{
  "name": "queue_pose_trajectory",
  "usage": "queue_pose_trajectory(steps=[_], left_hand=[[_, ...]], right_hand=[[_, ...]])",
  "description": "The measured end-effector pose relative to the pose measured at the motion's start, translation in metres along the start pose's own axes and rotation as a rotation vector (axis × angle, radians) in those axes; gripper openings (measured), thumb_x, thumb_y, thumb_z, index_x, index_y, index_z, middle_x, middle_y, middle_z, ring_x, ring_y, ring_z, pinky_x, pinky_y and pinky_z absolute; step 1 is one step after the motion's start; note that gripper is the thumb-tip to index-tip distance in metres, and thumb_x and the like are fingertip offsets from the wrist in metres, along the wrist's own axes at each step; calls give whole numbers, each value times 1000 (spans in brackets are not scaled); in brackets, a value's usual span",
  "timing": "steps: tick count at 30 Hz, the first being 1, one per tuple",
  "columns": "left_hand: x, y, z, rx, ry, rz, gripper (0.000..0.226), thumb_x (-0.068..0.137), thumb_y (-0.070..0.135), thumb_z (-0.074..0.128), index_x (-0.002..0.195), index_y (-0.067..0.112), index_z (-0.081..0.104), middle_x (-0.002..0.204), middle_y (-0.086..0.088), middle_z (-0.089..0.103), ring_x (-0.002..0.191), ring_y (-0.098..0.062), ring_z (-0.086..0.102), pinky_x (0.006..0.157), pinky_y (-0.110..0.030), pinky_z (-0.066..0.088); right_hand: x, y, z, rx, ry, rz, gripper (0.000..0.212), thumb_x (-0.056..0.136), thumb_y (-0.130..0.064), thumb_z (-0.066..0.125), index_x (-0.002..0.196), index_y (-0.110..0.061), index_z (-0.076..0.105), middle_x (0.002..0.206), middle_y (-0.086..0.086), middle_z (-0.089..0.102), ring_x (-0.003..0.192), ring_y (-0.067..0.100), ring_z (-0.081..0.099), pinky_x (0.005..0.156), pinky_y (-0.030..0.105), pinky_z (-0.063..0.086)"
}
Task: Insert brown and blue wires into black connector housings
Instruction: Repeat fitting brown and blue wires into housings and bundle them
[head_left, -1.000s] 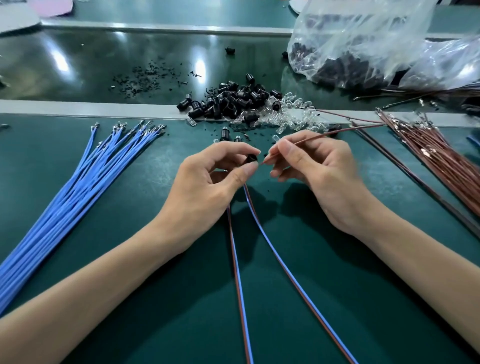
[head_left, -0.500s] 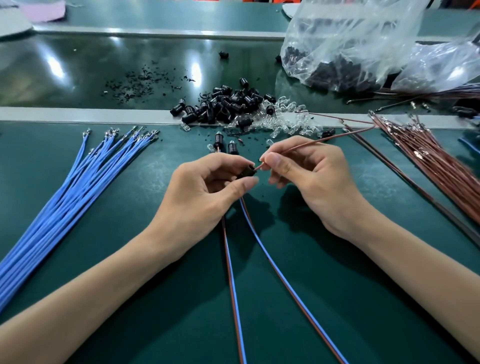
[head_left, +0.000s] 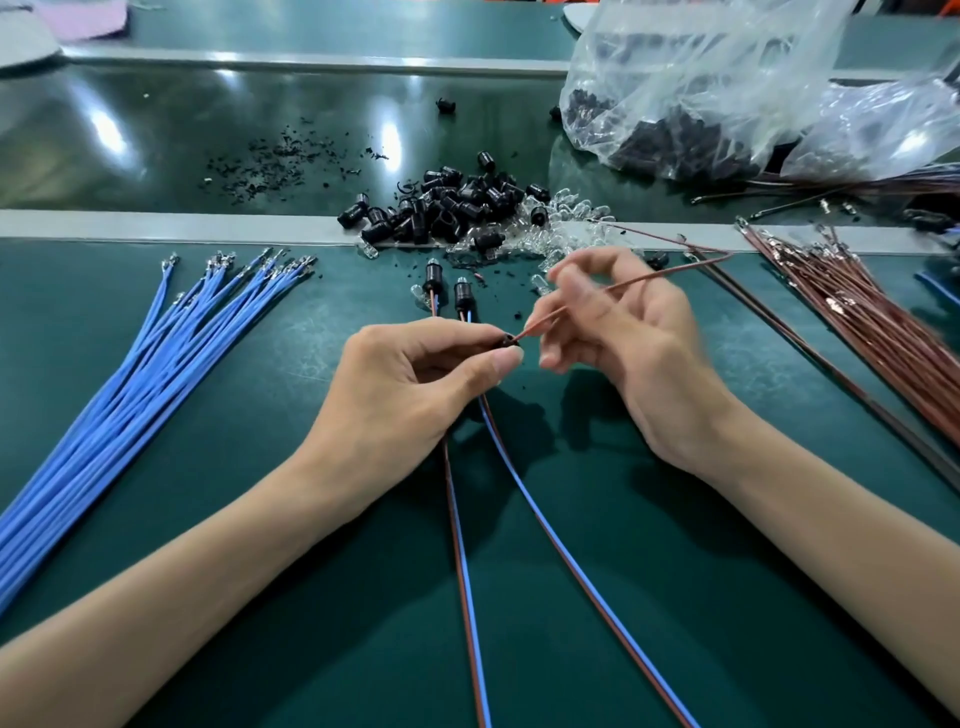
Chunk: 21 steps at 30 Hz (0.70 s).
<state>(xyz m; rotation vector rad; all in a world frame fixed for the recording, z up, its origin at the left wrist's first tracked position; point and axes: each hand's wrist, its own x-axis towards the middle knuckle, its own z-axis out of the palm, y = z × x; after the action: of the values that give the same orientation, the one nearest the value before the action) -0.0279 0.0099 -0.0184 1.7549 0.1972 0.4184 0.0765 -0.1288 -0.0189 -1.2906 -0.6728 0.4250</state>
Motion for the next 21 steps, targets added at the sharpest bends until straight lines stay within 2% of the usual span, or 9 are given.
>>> queue_pose_trajectory(steps=[2, 3, 6, 8, 10, 12, 14, 17, 21], left_hand=[[0, 1, 1, 33, 2, 2, 16, 68, 35, 70, 82, 26, 74, 75, 13, 73, 71, 1, 66, 69, -10, 48], [0, 2, 1, 52, -6, 8, 16, 69, 35, 70, 81, 25, 74, 75, 14, 73, 70, 3, 65, 68, -8, 47], [-1, 4, 1, 81, -39, 29, 12, 69, 33, 70, 79, 26, 73, 74, 16, 72, 67, 8, 62, 65, -5, 44], [-1, 5, 1, 85, -55, 40, 12, 69, 32, 70, 79, 26, 73, 73, 16, 71, 66, 10, 61, 64, -5, 43], [-1, 6, 1, 70, -52, 36, 12, 69, 32, 70, 79, 25, 73, 73, 15, 71, 66, 9, 61, 64, -5, 44], [0, 5, 0, 53, -29, 25, 13, 70, 34, 70, 80, 26, 73, 74, 13, 72, 67, 7, 61, 66, -7, 45], [1, 4, 0, 44, -9, 10, 15, 70, 34, 70, 81, 25, 74, 75, 12, 73, 69, 5, 63, 68, -8, 47], [1, 4, -1, 51, -21, 13, 16, 71, 33, 70, 83, 23, 74, 77, 12, 72, 71, 5, 63, 68, -8, 46], [1, 4, -1, 52, -54, 21, 15, 72, 31, 70, 84, 22, 74, 80, 7, 73, 71, 2, 64, 68, -11, 48]], right_hand=[[1, -2, -2, 128, 44, 24, 13, 91, -27, 51, 86, -15, 47, 73, 2, 68, 55, 16, 59, 56, 24, 49], [1, -1, -2, 109, 59, 22, 15, 91, -27, 51, 83, -15, 47, 71, 1, 67, 54, 14, 58, 55, 23, 49], [0, 2, 2, -112, 29, 4, 22, 83, -30, 63, 75, -12, 52, 58, -4, 58, 49, 9, 52, 51, 20, 46], [-1, 2, 3, -166, 4, 5, 21, 77, -30, 66, 74, -12, 55, 56, -4, 58, 50, 8, 54, 54, 19, 48], [0, 1, 1, -42, 3, 13, 19, 79, -27, 68, 80, -12, 57, 63, -3, 62, 56, 10, 59, 58, 20, 51], [2, -1, -1, 174, 6, 33, 14, 86, -22, 58, 87, -9, 53, 71, 2, 65, 61, 15, 63, 60, 21, 52], [3, -3, -2, 271, 44, 36, 12, 91, -19, 51, 88, -8, 49, 74, 6, 68, 64, 17, 65, 60, 21, 53], [2, -2, 0, 123, 87, 4, 15, 86, -20, 57, 81, -6, 54, 71, 2, 68, 62, 13, 65, 59, 19, 52], [-1, 0, 4, -83, -7, -29, 12, 77, -18, 67, 77, -6, 64, 68, 0, 68, 59, 9, 63, 58, 17, 50]])
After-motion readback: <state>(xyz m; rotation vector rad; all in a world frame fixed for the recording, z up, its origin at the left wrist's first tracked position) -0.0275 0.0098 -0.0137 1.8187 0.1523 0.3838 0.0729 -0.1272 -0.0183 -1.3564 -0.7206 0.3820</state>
